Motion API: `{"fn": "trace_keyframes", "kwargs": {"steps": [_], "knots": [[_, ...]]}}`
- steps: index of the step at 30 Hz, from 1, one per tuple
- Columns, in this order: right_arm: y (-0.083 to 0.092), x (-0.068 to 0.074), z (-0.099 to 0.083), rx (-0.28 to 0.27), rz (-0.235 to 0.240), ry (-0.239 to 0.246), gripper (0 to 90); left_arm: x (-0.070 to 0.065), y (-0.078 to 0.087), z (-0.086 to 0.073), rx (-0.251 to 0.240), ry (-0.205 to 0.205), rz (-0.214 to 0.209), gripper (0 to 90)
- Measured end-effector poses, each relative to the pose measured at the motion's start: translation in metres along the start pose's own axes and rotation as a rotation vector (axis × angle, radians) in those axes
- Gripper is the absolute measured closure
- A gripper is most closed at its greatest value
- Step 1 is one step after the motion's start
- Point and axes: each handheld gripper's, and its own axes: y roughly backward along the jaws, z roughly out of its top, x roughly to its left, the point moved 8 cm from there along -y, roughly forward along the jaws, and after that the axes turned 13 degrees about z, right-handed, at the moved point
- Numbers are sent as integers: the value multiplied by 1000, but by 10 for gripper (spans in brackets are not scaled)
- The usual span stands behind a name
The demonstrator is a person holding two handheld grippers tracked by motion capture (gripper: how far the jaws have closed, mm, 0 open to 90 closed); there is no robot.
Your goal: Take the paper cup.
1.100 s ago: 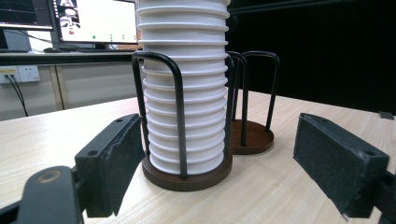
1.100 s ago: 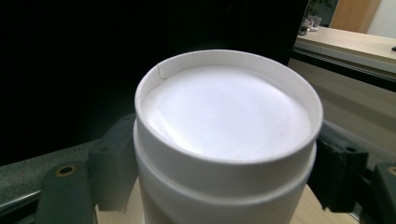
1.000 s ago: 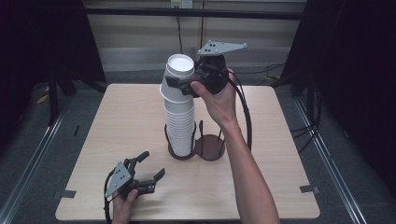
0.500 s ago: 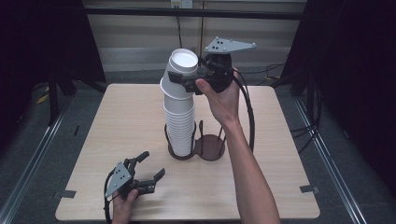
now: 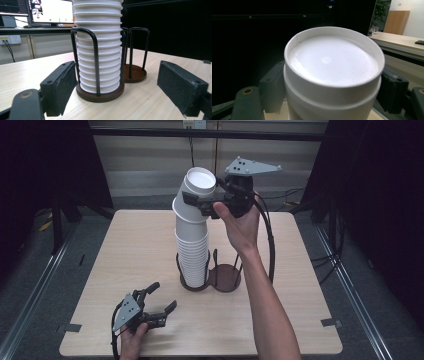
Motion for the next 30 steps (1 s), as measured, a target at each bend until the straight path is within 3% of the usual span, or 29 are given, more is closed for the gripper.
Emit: {"fn": "trace_keyframes", "kwargs": {"steps": [18, 24, 30], "knots": [[19, 2, 8, -67, 18, -10, 221, 0, 0, 0, 0, 0, 1, 158], [25, 3, 11, -63, 7, -2, 221, 0, 0, 0, 0, 0, 0, 158], [43, 3, 8, -53, -19, -3, 221, 0, 0, 0, -1, 0, 0, 158]]}}
